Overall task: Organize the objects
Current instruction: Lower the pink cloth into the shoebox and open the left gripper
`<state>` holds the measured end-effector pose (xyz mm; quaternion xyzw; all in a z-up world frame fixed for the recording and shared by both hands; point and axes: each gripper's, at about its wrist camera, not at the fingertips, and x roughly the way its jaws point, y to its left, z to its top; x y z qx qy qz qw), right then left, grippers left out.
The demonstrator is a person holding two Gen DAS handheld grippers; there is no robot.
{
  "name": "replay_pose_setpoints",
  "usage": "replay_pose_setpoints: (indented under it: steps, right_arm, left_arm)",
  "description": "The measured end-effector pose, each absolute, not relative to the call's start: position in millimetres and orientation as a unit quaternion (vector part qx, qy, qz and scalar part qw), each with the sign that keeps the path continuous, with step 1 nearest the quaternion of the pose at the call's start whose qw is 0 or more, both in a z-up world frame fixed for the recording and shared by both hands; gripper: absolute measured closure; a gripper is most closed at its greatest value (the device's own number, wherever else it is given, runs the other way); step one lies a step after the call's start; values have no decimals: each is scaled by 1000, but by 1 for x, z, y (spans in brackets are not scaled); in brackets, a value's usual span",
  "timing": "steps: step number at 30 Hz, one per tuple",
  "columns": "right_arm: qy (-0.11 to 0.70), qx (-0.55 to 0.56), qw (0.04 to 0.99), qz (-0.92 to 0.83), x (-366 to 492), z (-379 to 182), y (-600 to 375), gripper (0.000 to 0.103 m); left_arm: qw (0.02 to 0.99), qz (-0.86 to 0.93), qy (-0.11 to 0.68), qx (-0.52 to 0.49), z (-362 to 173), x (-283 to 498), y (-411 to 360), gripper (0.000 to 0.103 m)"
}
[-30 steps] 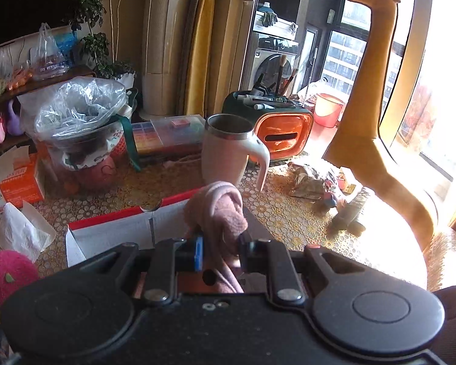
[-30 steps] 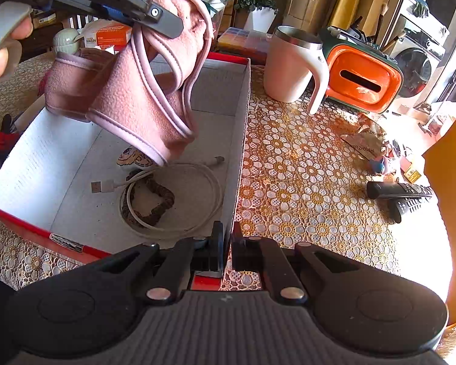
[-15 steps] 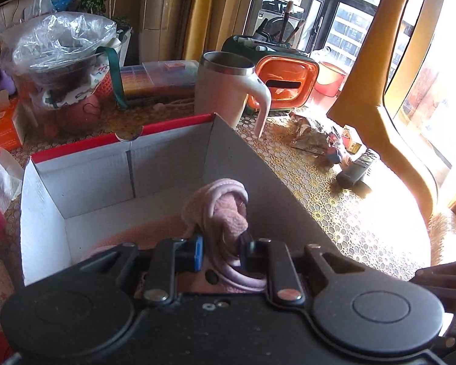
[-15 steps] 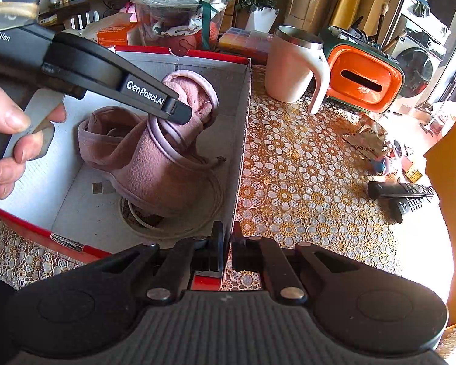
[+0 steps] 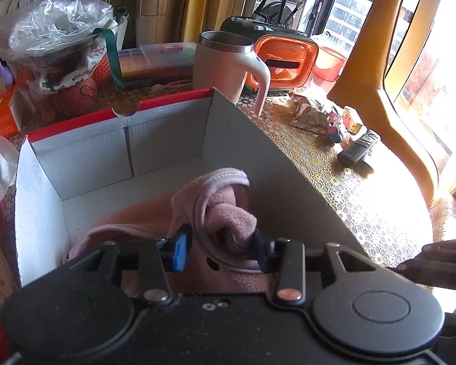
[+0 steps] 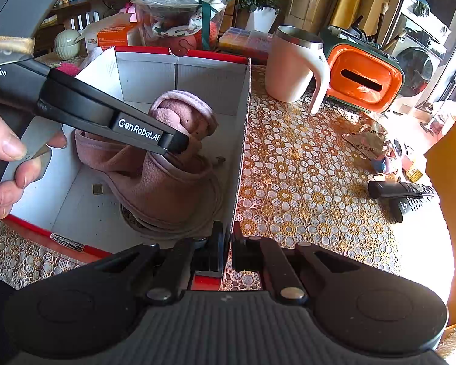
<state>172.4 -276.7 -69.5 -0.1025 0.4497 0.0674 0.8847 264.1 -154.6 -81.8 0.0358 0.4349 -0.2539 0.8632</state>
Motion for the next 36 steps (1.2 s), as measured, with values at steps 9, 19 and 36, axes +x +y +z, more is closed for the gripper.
replay_pose_setpoints:
  steps: [9, 19, 36]
  right_arm:
    - [449, -104, 885, 66, 171, -69, -276, 98]
    - [450, -103, 885, 65, 170, -70, -277, 98]
    - [450, -106, 884, 65, 169, -70, -278, 98]
  left_arm:
    - [872, -252, 419, 36, -71, 255, -146, 37]
    - [885, -253, 389, 36, -45, 235, -122, 23]
    - [908, -239, 342, 29, -4, 186, -69, 5]
